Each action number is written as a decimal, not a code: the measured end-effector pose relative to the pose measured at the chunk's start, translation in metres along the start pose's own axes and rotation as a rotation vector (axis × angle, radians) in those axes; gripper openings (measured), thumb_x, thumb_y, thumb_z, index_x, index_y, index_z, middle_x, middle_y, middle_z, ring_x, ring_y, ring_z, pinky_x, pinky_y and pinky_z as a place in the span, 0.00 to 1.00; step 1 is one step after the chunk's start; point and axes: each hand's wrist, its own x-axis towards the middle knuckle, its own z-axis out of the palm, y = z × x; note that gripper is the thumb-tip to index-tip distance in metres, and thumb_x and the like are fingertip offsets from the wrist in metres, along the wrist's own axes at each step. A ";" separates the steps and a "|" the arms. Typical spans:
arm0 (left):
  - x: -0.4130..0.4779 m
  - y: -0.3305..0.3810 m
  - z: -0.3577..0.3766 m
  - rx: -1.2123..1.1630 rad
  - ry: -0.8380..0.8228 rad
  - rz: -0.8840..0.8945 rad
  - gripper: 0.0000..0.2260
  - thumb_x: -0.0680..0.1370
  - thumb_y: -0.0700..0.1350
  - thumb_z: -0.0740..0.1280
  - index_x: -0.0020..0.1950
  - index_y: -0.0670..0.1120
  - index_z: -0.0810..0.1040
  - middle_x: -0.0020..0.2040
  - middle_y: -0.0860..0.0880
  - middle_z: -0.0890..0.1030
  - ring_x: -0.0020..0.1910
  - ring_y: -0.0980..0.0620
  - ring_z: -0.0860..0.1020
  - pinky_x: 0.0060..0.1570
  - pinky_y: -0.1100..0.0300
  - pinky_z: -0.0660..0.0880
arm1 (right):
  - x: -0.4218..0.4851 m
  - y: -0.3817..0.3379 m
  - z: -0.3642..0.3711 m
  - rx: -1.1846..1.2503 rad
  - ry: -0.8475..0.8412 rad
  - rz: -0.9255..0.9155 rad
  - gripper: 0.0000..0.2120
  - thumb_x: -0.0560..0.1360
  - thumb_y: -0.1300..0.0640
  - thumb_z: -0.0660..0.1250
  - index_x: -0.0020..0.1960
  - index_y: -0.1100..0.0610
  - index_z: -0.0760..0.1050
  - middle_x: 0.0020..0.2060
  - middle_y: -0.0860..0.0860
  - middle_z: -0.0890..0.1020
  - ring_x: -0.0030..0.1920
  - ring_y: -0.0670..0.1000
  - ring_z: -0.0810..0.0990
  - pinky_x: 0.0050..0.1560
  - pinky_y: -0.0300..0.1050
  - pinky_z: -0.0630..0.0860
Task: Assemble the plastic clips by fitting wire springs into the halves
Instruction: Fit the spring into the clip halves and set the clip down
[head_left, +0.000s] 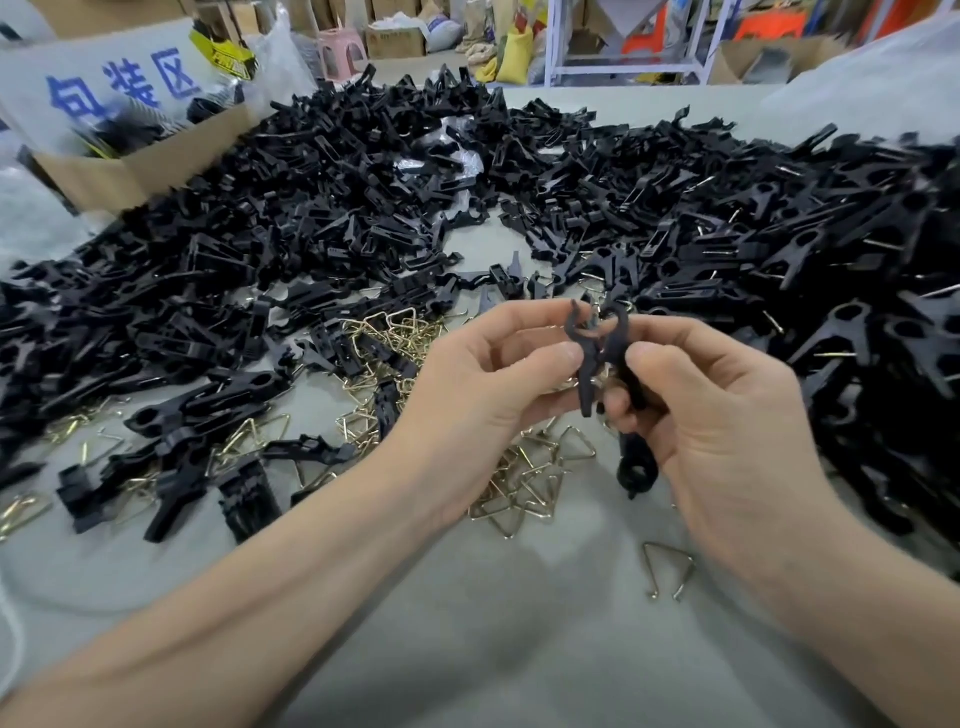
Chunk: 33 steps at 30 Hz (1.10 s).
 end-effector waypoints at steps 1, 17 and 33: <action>0.000 0.000 -0.001 0.005 -0.003 -0.002 0.10 0.75 0.33 0.66 0.56 0.39 0.79 0.46 0.43 0.84 0.42 0.50 0.82 0.46 0.58 0.79 | 0.000 0.001 0.000 -0.006 0.000 0.005 0.09 0.67 0.61 0.64 0.39 0.55 0.84 0.33 0.53 0.82 0.28 0.47 0.75 0.30 0.37 0.73; 0.002 -0.001 -0.003 0.007 -0.011 -0.017 0.15 0.68 0.41 0.71 0.54 0.43 0.81 0.48 0.44 0.85 0.46 0.51 0.83 0.50 0.56 0.80 | 0.000 -0.002 -0.005 0.016 -0.035 -0.007 0.09 0.76 0.69 0.62 0.45 0.60 0.80 0.33 0.56 0.82 0.29 0.49 0.77 0.30 0.38 0.73; 0.002 0.002 -0.002 -0.044 -0.003 -0.044 0.15 0.68 0.39 0.68 0.55 0.40 0.80 0.47 0.45 0.85 0.44 0.51 0.83 0.49 0.59 0.80 | -0.002 -0.005 -0.003 -0.004 -0.011 -0.047 0.04 0.75 0.70 0.64 0.45 0.64 0.76 0.34 0.58 0.80 0.28 0.51 0.79 0.30 0.40 0.76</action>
